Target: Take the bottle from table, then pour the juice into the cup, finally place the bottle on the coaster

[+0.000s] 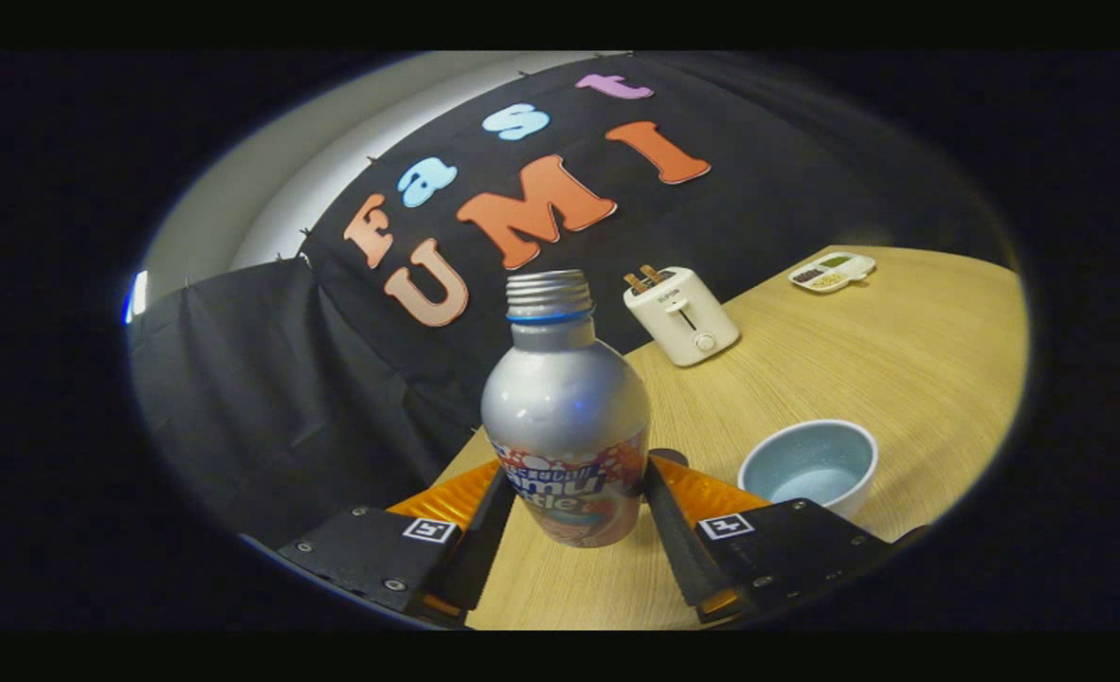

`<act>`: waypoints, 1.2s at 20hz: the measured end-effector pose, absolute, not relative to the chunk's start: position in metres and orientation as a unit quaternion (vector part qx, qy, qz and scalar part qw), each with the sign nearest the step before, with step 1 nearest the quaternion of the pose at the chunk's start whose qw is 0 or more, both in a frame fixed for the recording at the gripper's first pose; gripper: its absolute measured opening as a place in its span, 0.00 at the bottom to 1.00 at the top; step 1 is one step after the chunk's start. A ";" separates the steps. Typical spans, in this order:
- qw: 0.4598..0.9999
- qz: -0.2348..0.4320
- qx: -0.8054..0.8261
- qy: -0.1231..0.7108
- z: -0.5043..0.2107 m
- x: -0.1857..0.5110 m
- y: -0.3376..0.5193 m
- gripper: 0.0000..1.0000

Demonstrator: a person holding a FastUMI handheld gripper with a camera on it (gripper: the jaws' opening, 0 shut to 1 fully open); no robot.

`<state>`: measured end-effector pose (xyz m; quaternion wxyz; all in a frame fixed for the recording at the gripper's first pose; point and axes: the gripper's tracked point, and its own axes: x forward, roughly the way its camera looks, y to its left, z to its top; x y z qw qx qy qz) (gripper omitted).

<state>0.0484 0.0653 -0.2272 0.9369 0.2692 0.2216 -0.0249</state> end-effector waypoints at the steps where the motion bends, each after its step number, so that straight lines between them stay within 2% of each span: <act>1: 0.941 -0.025 0.257 0.221 -0.228 0.053 0.064 0.78; 13: 0.973 -0.032 0.090 0.209 -0.225 0.111 0.058 0.78; 24: 0.971 -0.049 0.040 0.230 -0.270 0.154 0.060 0.78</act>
